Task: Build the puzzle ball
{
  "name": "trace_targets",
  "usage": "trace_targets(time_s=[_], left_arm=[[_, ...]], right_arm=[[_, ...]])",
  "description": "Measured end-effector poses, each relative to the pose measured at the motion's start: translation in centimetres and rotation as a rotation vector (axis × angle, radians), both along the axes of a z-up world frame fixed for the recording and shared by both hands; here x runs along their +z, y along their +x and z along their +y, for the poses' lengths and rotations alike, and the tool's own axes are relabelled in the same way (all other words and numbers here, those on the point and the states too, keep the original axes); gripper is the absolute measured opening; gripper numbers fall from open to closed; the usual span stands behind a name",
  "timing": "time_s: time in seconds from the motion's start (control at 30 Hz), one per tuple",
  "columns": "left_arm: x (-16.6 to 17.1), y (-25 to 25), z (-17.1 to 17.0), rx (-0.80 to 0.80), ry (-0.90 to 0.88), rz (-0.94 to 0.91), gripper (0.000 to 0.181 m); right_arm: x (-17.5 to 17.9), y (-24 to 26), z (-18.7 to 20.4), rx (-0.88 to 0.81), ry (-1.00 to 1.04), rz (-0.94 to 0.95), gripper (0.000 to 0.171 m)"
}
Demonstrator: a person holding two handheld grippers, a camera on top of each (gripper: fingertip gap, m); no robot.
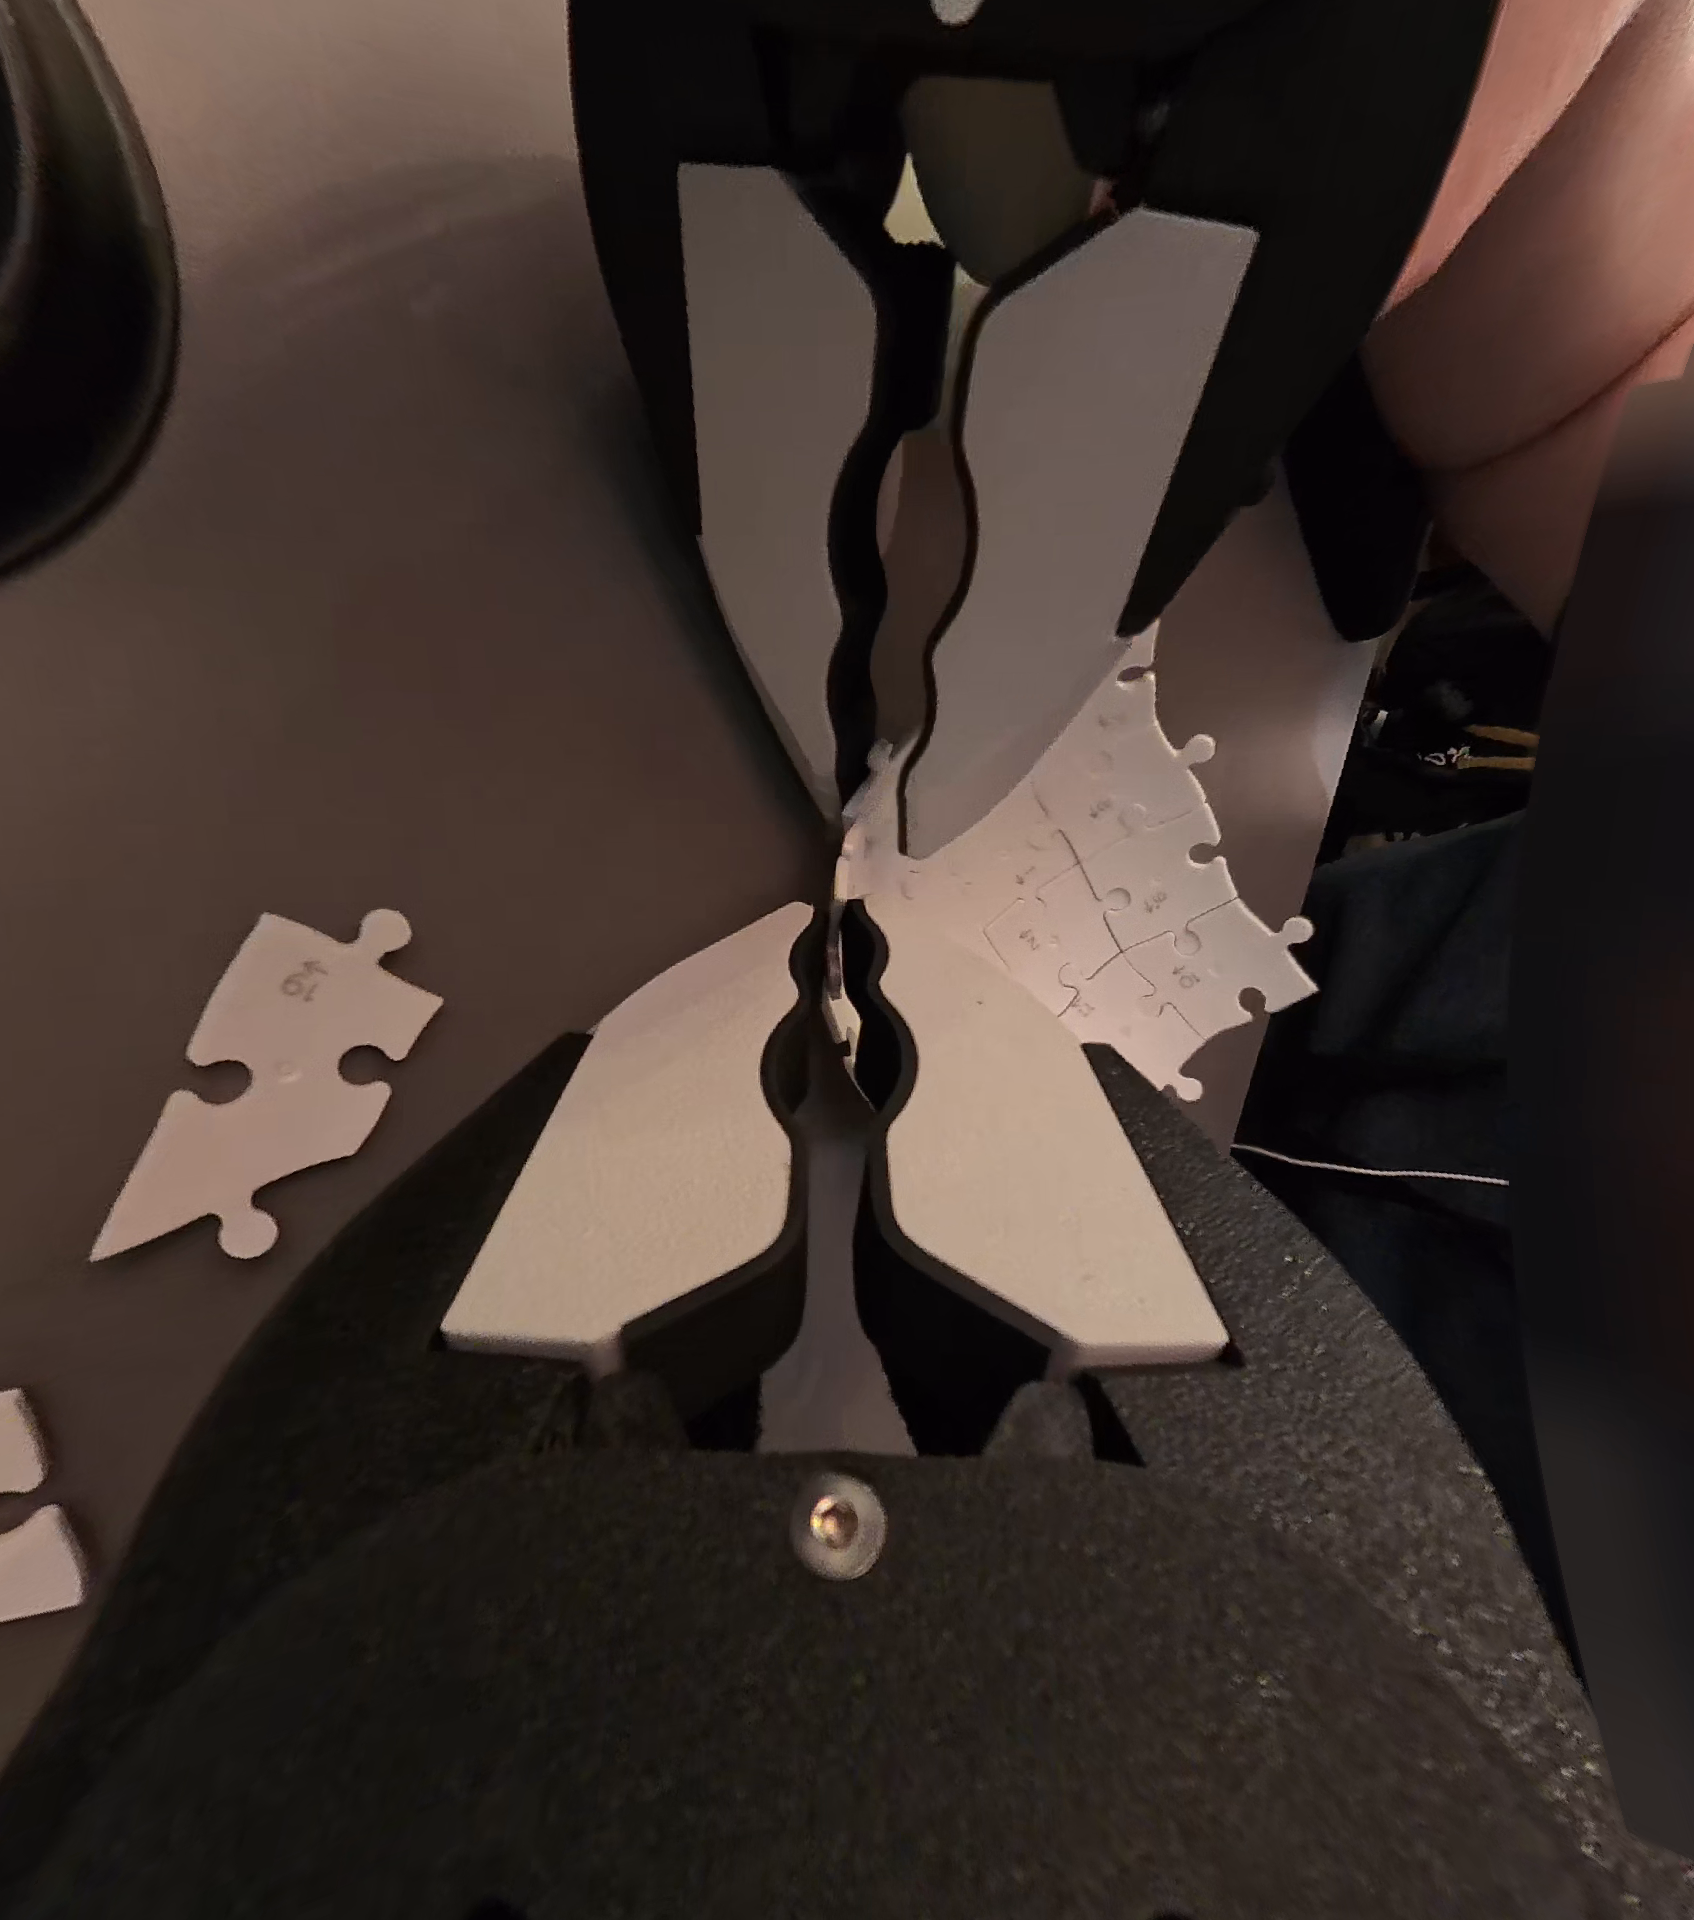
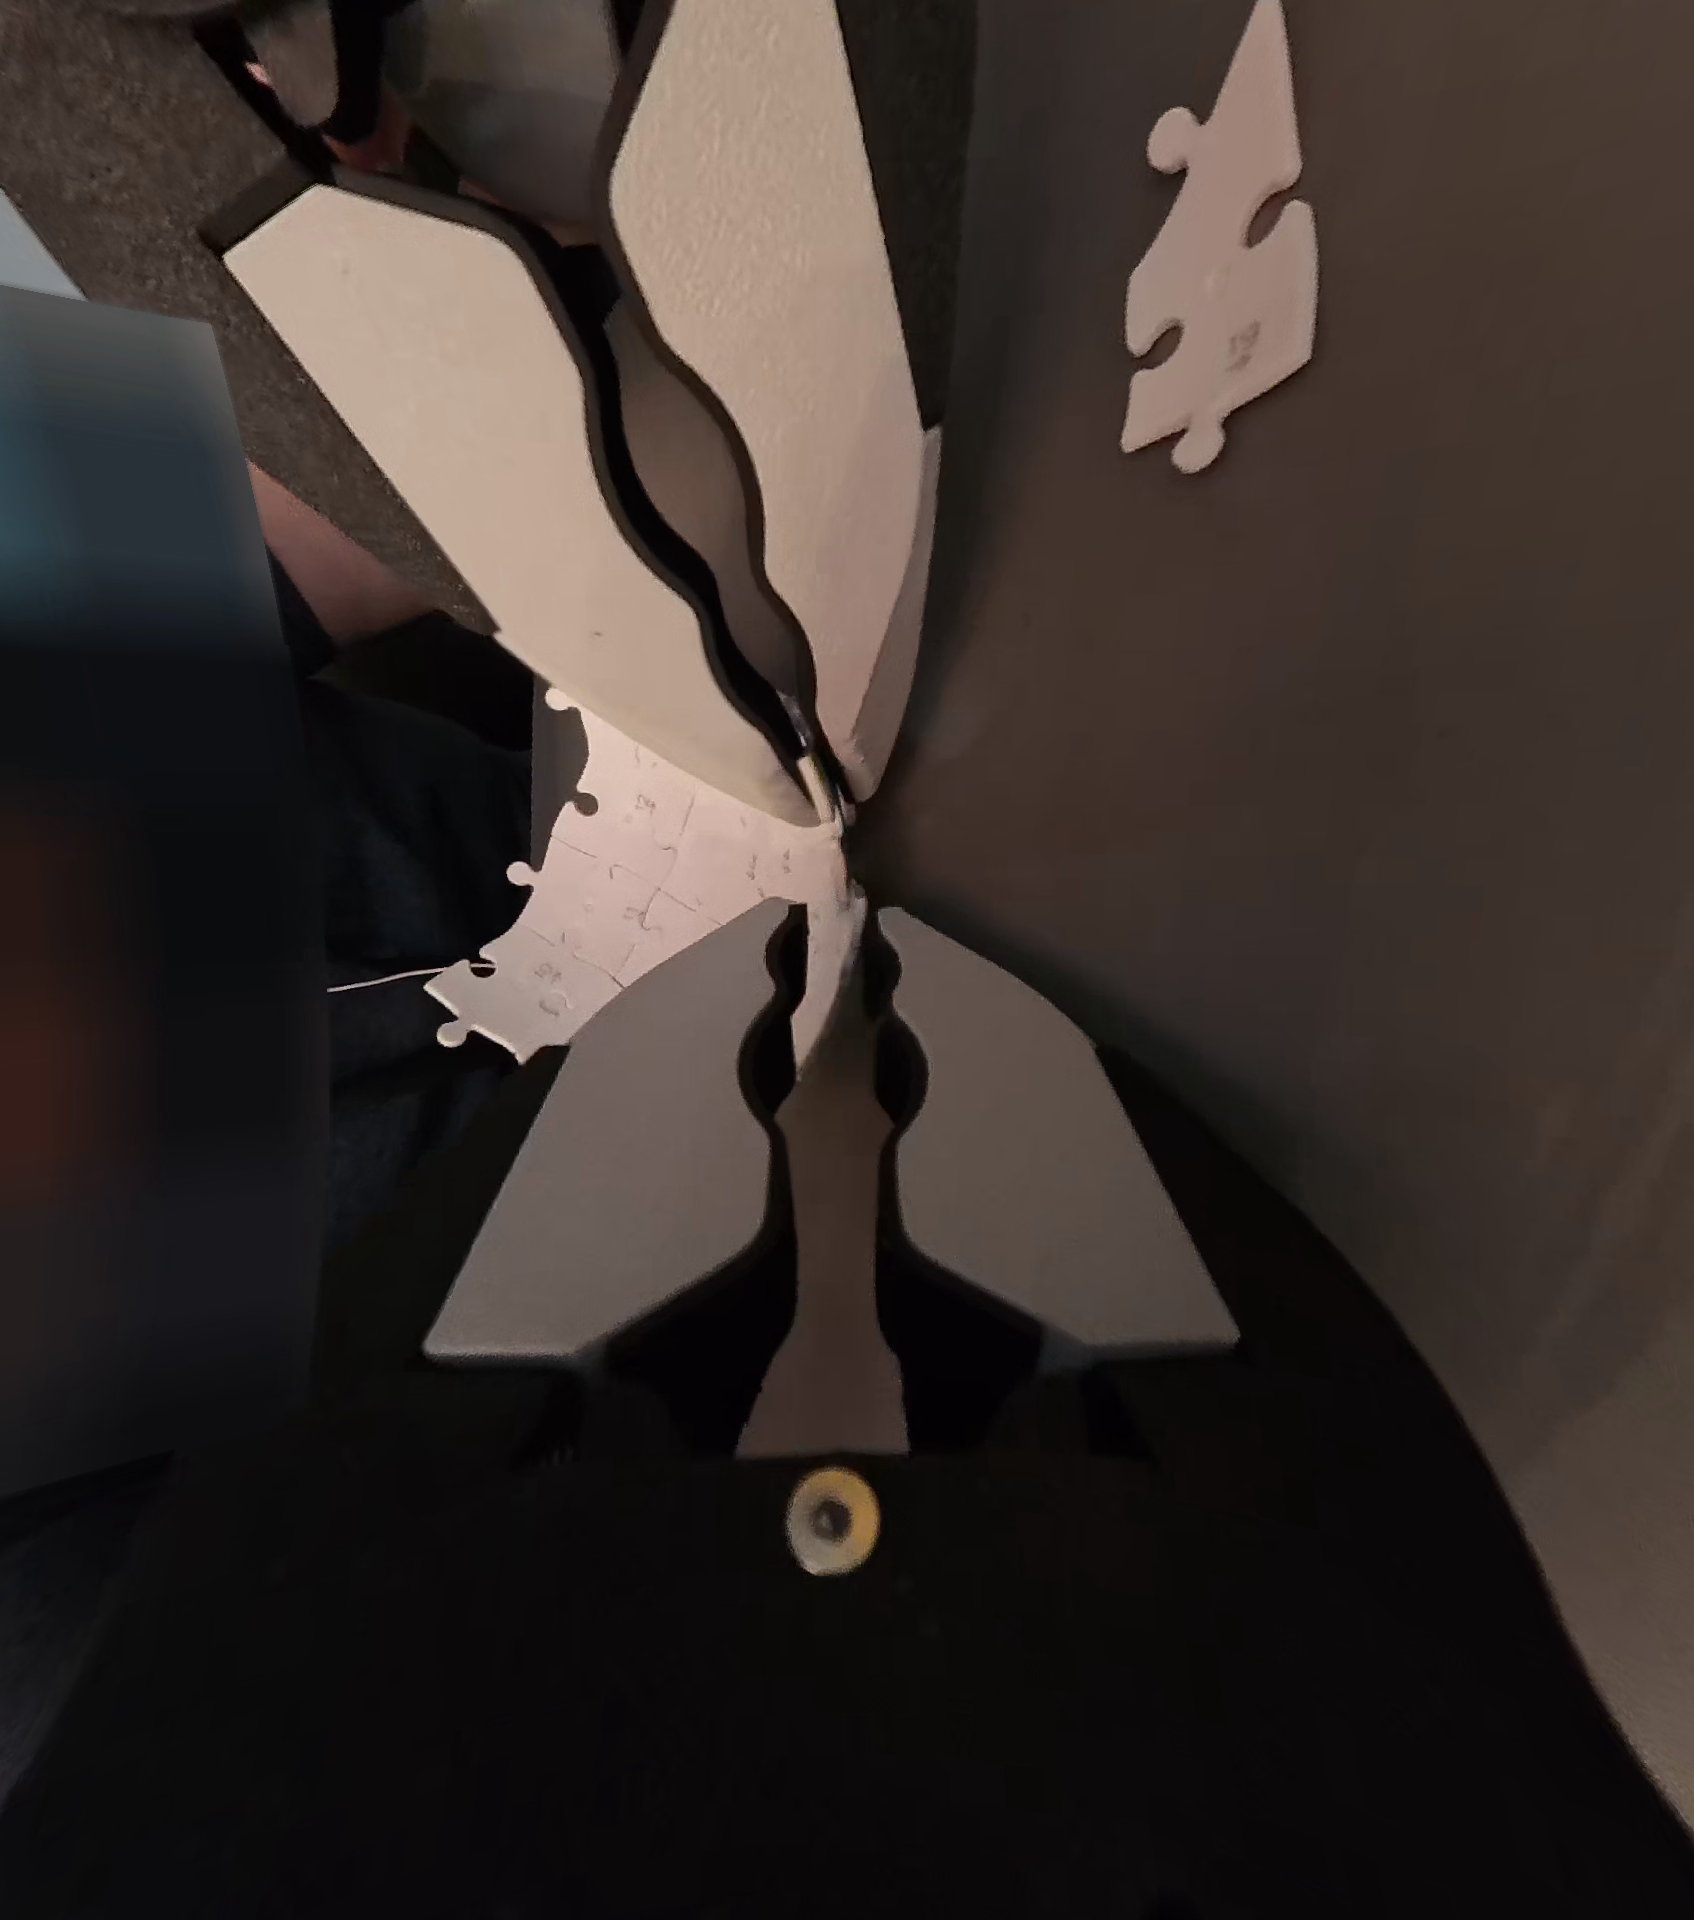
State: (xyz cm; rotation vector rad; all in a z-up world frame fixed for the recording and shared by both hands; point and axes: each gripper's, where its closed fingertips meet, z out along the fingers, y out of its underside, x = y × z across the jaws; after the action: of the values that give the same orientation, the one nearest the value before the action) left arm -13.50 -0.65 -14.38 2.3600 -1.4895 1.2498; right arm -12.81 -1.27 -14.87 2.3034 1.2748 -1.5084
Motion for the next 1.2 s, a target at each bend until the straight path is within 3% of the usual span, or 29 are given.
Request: trace_targets(time_s=[0.4,1.2], left_arm=[[-0.09,0.29,-0.04,0.012,-0.012,-0.001,0.002],[-0.10,0.58,-0.33,0.013,-0.031,-0.003,0.002]], right_arm=[[-0.48,0.24,0.14,0.006,0.017,-0.113,0.007],[-0.53,0.23,-0.08,0.075,0.088,-0.114,0.008]])
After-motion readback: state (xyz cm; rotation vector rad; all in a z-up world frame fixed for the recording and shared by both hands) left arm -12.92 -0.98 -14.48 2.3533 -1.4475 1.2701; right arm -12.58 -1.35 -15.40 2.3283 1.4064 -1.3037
